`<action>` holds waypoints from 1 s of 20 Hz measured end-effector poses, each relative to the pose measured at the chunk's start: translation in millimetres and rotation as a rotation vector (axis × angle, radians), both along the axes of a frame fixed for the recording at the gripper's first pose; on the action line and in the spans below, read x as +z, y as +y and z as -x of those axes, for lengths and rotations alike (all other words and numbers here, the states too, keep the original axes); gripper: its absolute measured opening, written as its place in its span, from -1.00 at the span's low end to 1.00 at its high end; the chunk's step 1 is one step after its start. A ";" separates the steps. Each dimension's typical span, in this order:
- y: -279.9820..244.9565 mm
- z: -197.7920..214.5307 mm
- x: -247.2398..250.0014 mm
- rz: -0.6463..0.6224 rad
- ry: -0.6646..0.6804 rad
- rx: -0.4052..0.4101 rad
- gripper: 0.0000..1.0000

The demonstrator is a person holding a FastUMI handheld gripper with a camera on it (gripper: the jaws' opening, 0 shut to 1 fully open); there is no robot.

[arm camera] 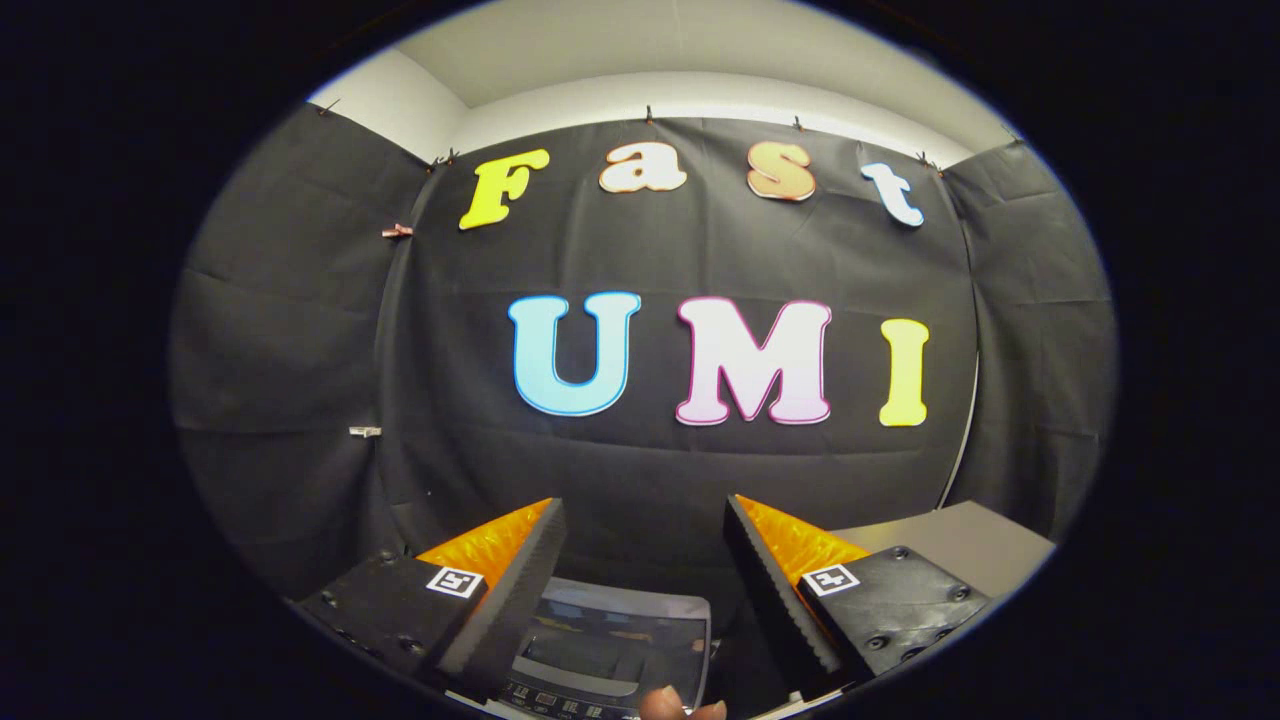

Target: Put the clothes into the washing machine and then close the washing machine lid.

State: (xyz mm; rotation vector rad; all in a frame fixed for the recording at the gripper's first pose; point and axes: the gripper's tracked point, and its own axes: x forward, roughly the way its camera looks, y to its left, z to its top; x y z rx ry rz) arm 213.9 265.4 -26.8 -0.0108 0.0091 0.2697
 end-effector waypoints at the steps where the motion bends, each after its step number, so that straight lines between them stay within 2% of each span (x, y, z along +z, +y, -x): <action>1: -6.8 6.0 5.2 -0.005 -0.003 -0.002 1.00; 8: -58.9 43.5 35.6 -0.011 -0.046 -0.031 0.99; 20: -132.6 117.4 53.0 -0.012 -0.071 -0.066 0.99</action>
